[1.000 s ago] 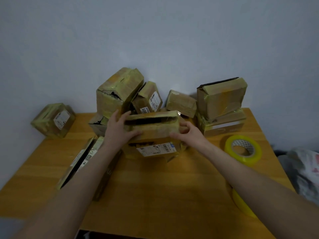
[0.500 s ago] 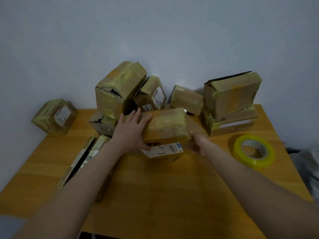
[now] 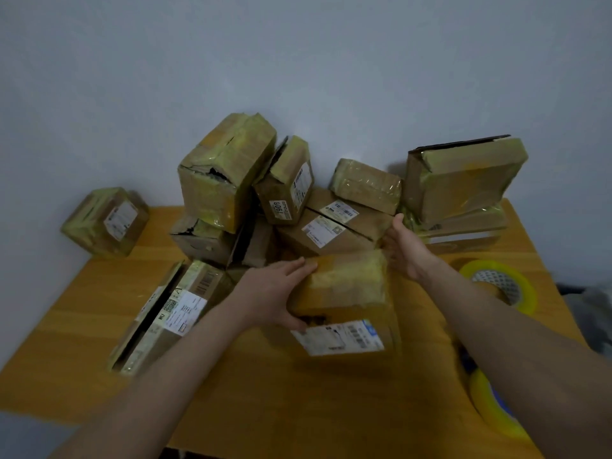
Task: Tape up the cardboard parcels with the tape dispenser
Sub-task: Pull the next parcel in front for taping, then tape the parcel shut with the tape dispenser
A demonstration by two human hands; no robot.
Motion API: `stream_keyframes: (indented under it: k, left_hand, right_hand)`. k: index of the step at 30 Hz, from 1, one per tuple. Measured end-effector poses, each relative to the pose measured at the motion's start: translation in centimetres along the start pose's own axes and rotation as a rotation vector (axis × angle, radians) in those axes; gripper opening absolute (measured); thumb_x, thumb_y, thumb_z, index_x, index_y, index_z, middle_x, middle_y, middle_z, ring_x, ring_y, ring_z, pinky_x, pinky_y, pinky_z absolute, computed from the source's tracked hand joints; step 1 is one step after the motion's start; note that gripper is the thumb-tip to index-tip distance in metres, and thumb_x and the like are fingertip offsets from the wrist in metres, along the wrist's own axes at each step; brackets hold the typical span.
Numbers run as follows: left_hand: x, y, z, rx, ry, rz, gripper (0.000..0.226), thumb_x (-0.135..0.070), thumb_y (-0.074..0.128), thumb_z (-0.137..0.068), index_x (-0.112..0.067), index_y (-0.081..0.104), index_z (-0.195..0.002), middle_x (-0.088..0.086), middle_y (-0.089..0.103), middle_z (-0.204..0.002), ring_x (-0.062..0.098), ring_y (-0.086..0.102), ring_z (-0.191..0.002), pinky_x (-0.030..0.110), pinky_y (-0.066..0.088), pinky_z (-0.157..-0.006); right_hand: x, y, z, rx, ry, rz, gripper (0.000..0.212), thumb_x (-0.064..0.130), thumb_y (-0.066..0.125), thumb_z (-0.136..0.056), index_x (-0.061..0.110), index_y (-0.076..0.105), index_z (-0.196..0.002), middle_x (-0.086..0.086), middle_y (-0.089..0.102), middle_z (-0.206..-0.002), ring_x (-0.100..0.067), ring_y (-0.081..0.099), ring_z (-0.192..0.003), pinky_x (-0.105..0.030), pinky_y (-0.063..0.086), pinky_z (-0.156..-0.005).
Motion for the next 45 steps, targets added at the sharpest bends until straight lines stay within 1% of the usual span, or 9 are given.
stream_keyframes:
  k: [9,13,18,22,25,29,33,39,45]
  left_hand:
    - [-4.9,2.7,-4.5,-0.106,-0.069,-0.099,0.105,-0.065,0.065,-0.072,-0.03,0.005,-0.15,0.0,0.01,-0.16,0.024,0.014,-0.145,0.048,0.018,-0.116]
    - [-6.4,2.3,-5.2,-0.201,-0.118,-0.122,0.106,-0.065,0.068,-0.069,-0.035,0.004,-0.148,-0.002,0.017,-0.157,0.025,0.016,-0.144,0.06,0.002,-0.114]
    - [-6.1,2.5,-4.0,-0.115,-0.254,0.078,0.121,-0.077,0.063,-0.062,-0.036,-0.01,-0.149,0.004,-0.003,-0.161,0.025,-0.007,-0.147,0.056,-0.004,-0.115]
    - [-5.1,2.5,-2.3,-0.349,-0.44,0.437,0.095,-0.076,0.049,-0.076,-0.029,0.016,-0.151,0.005,0.014,-0.159,0.024,0.012,-0.146,0.048,0.02,-0.116]
    - [-3.8,3.2,-1.9,-0.279,-0.626,0.731,0.083,-0.066,0.052,-0.083,-0.027,0.022,-0.15,0.007,0.03,-0.152,0.028,0.039,-0.134,0.044,0.041,-0.101]
    - [-3.1,3.6,-1.8,-0.269,-0.686,0.842,0.081,-0.058,0.059,-0.084,-0.024,0.025,-0.149,0.006,0.043,-0.145,0.028,0.043,-0.13,0.041,0.041,-0.099]
    - [-3.2,2.6,-3.0,-0.328,-0.655,0.857,0.075,-0.046,0.062,-0.087,-0.023,0.026,-0.15,0.006,0.043,-0.146,0.027,0.043,-0.131,0.041,0.04,-0.101]
    - [-3.9,3.4,-3.4,-0.286,-0.566,0.95,0.08,-0.037,0.067,-0.085,-0.025,0.022,-0.151,0.004,0.042,-0.147,0.025,0.041,-0.132,0.041,0.039,-0.103]
    - [-2.8,3.7,-2.6,-0.236,-0.51,0.767,0.081,-0.043,0.071,-0.081,-0.025,0.029,-0.147,0.005,0.046,-0.14,0.024,0.046,-0.126,0.038,0.041,-0.098]
  right_hand:
    - [-0.3,-3.5,5.4,-0.148,-0.139,0.424,0.058,0.048,0.056,-0.093,0.013,0.048,-0.137,-0.008,0.055,-0.135,-0.026,0.052,-0.121,-0.042,0.045,-0.1]
    - [-1.4,-3.9,6.8,-0.218,-0.189,0.467,0.076,0.04,0.07,-0.085,0.013,0.034,-0.146,-0.011,0.045,-0.145,-0.03,0.048,-0.128,-0.044,0.044,-0.103]
    - [-2.8,-3.6,7.5,-0.235,-0.166,0.54,0.078,0.043,0.07,-0.084,0.016,0.031,-0.147,-0.013,0.048,-0.141,-0.031,0.054,-0.121,-0.047,0.048,-0.099]
    - [-3.4,-3.8,8.3,-0.233,-0.164,0.572,0.078,0.052,0.063,-0.086,0.015,0.031,-0.147,-0.013,0.05,-0.14,-0.031,0.054,-0.121,-0.05,0.048,-0.099]
    - [-3.7,-3.5,8.9,-0.165,-0.113,0.501,0.084,0.05,0.07,-0.081,0.018,0.031,-0.148,-0.01,0.053,-0.137,-0.028,0.057,-0.116,-0.045,0.051,-0.095]
    - [-3.6,-2.4,9.0,-0.141,-0.118,0.468,0.078,0.026,0.074,-0.083,0.016,0.033,-0.148,-0.012,0.06,-0.128,-0.023,0.065,-0.1,-0.037,0.056,-0.083]
    - [-3.2,-2.9,8.8,-0.22,-0.196,0.456,0.067,0.021,0.069,-0.087,0.017,0.037,-0.146,-0.008,0.064,-0.115,-0.018,0.066,-0.088,-0.033,0.057,-0.076]
    - [-3.6,-4.1,8.2,-0.358,-0.233,0.484,0.064,0.017,0.069,-0.088,0.018,0.041,-0.145,-0.012,0.065,-0.119,-0.019,0.066,-0.09,-0.032,0.058,-0.073]
    - [-3.7,-3.3,8.2,-0.432,-0.229,0.589,0.061,0.026,0.072,-0.085,0.016,0.043,-0.138,-0.012,0.062,-0.122,-0.027,0.063,-0.105,-0.044,0.054,-0.089]
Point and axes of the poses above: each hand's wrist, its own z-axis away from the middle knuckle, its own y-axis out of the palm, x = y × z, the point moved 2 cm from there along -z, towards the middle knuckle
